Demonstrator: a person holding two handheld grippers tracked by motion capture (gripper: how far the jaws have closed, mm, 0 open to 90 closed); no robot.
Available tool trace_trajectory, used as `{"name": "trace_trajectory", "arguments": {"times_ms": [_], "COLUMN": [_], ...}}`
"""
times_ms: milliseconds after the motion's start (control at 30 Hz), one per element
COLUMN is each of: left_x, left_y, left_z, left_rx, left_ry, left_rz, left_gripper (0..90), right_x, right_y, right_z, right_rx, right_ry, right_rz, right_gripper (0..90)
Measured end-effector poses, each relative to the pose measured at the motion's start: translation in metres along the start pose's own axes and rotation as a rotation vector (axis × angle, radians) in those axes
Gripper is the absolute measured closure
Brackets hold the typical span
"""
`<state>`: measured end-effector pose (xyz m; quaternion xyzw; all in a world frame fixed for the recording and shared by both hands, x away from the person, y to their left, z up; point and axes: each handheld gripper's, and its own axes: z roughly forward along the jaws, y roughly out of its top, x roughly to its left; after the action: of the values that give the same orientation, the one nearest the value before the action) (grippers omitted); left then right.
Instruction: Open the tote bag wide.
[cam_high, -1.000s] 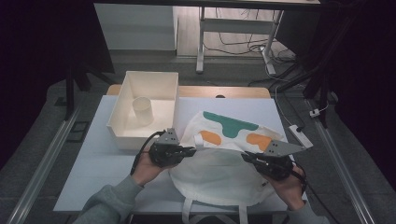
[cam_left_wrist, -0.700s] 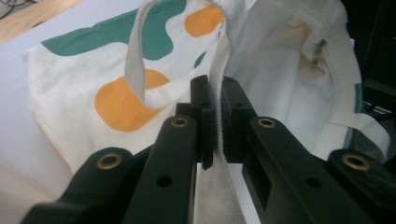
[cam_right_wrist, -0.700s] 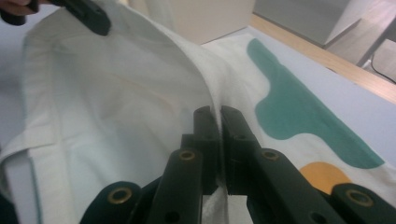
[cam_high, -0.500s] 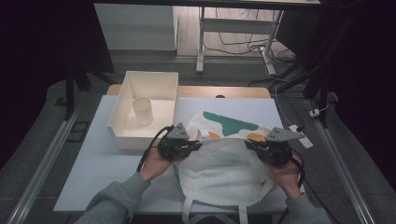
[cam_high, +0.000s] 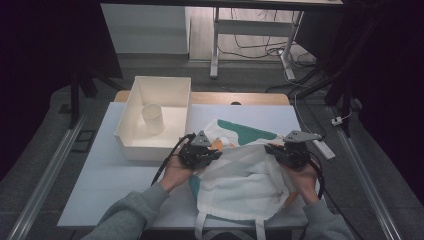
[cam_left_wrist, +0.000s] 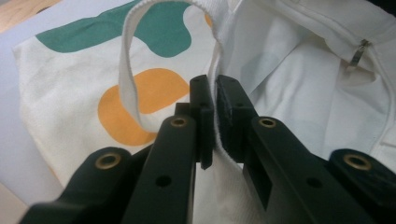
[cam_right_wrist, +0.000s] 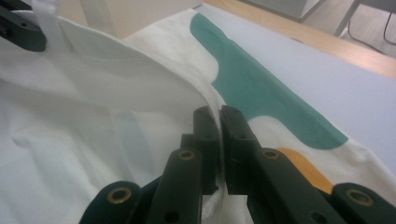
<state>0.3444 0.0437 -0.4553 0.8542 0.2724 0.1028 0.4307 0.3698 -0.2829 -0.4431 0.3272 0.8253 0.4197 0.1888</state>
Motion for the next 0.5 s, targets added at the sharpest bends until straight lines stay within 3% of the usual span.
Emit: {"name": "trace_trajectory", "arguments": {"times_ms": [500], "left_x": [0.001], "left_y": [0.002], "left_z": [0.016], "left_rx": [0.02], "left_ry": [0.022], "left_rz": [0.0], "left_gripper": [84.3], "right_x": [-0.013], "right_y": [-0.001], "right_z": [0.011], "right_rx": [0.027], "right_ry": [-0.041], "right_rz": [0.019], "right_gripper": [85.1]}}
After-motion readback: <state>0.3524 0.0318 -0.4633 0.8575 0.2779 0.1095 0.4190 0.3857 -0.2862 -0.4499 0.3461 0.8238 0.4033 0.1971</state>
